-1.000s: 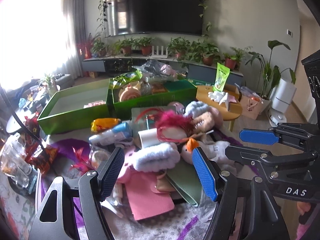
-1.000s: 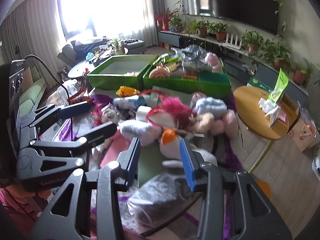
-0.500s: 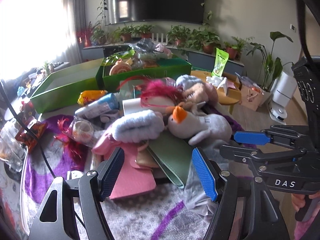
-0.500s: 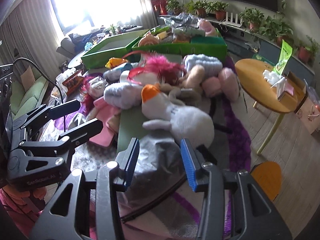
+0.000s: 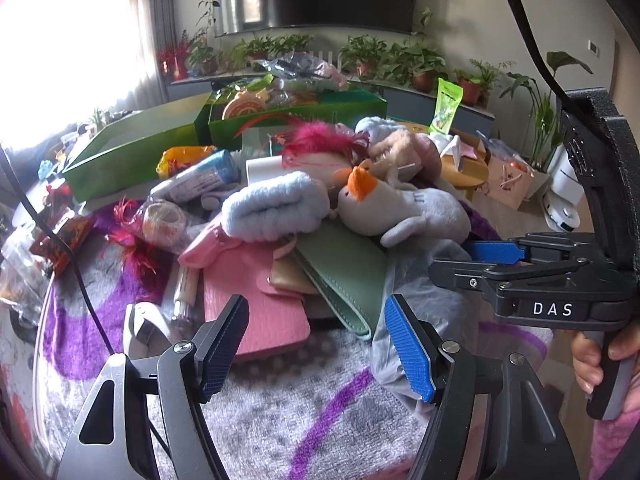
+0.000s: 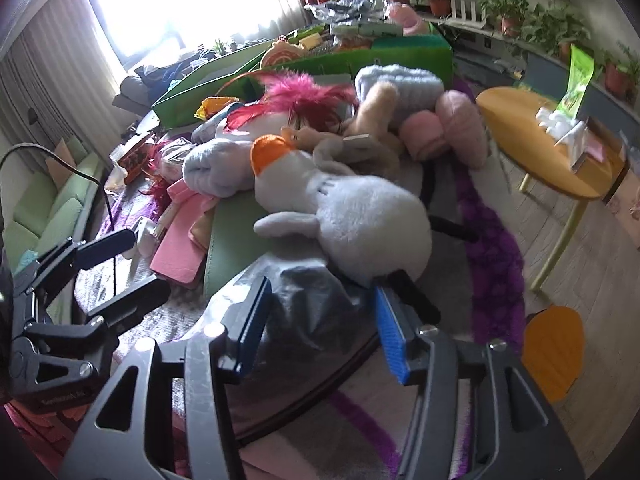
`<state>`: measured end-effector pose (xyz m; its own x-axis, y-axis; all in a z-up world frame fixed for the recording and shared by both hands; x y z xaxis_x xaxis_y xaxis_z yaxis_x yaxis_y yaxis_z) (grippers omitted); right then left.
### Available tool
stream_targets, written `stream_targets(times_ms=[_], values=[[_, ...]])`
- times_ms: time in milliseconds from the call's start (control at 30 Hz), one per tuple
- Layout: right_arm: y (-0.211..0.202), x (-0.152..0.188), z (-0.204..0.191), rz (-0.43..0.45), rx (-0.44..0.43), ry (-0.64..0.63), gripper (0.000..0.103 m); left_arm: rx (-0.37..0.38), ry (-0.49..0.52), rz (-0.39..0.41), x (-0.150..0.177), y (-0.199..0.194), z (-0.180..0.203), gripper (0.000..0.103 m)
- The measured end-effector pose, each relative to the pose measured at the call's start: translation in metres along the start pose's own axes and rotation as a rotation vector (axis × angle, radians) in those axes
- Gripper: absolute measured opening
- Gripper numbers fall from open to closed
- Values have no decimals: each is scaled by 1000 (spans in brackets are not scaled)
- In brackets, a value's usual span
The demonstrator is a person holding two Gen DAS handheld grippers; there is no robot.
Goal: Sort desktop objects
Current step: 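Lower the open right tool onto the grey plastic bag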
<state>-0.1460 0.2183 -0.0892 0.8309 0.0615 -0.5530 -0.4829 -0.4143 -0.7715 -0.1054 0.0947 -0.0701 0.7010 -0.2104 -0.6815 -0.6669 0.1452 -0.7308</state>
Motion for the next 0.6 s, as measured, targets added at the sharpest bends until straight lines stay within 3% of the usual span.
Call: stream_targets(times_ms=[133,600], values=[[-5,8,-4,-6,3,-20,45,-1,-7,-5,3,0,1,71],[-24,53,-14,-48,-9,47,46,18,-2,1,16,-16,2,71]])
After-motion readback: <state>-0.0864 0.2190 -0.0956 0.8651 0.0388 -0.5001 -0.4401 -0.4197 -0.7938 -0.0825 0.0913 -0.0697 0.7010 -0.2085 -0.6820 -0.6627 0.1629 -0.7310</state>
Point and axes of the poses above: each gripper's, at about its wrist camera, not at the fingertips, and y roughly the way its jaws point, z to its right, x to its underside, the point moved 6 cm from there along y, roughly the way its jaws point, and after that the axes turned 5 degrees about y, right-handed, at the moved point
